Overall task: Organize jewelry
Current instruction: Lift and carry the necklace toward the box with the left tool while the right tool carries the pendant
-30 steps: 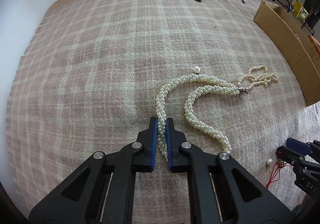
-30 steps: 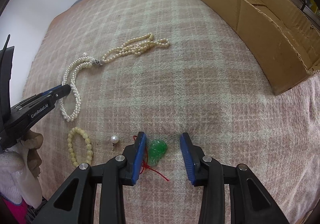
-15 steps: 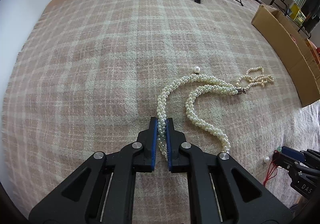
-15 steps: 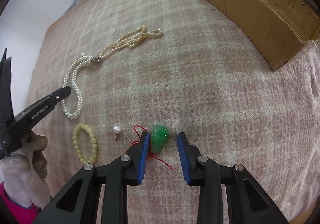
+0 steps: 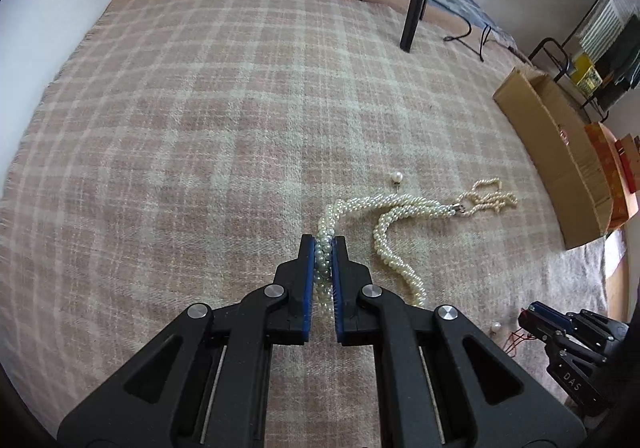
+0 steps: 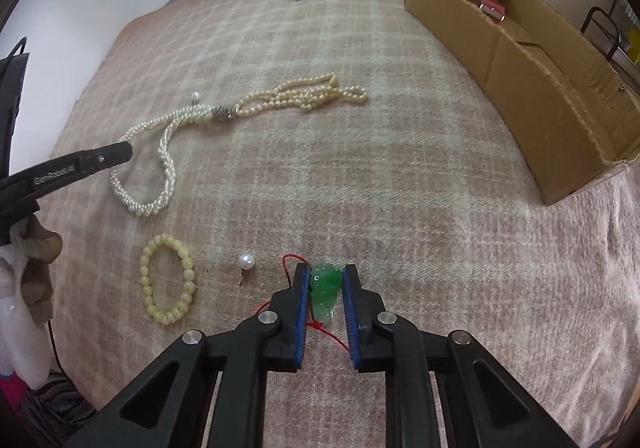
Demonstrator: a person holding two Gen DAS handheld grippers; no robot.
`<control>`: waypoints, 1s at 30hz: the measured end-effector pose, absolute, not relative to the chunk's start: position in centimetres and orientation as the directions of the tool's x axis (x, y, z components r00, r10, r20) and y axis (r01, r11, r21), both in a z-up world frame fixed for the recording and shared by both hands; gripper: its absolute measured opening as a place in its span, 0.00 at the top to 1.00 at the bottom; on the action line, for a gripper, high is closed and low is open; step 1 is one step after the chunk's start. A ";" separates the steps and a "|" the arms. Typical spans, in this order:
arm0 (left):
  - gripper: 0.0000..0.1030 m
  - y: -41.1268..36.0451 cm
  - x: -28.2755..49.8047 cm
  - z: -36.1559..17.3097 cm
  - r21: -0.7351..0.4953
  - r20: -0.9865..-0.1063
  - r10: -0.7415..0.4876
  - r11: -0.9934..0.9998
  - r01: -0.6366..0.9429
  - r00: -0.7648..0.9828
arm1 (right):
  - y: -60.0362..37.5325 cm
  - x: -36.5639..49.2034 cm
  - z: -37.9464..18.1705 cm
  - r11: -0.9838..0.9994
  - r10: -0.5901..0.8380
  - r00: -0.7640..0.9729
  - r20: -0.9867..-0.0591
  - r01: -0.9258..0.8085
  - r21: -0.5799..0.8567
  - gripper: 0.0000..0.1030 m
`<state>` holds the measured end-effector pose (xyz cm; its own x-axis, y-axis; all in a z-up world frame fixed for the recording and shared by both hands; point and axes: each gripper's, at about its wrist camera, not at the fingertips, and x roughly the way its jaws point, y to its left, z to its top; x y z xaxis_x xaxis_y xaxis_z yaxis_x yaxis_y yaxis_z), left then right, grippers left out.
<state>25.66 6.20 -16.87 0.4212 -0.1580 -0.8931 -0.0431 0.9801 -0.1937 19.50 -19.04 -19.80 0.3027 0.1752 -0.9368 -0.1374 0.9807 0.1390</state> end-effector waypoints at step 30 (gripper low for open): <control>0.94 4.2 24.3 -4.0 -0.429 -0.696 -0.395 0.899 0.094 0.600 | -22.1 18.9 -11.1 0.967 0.257 0.507 -0.823 -0.133 0.220 0.86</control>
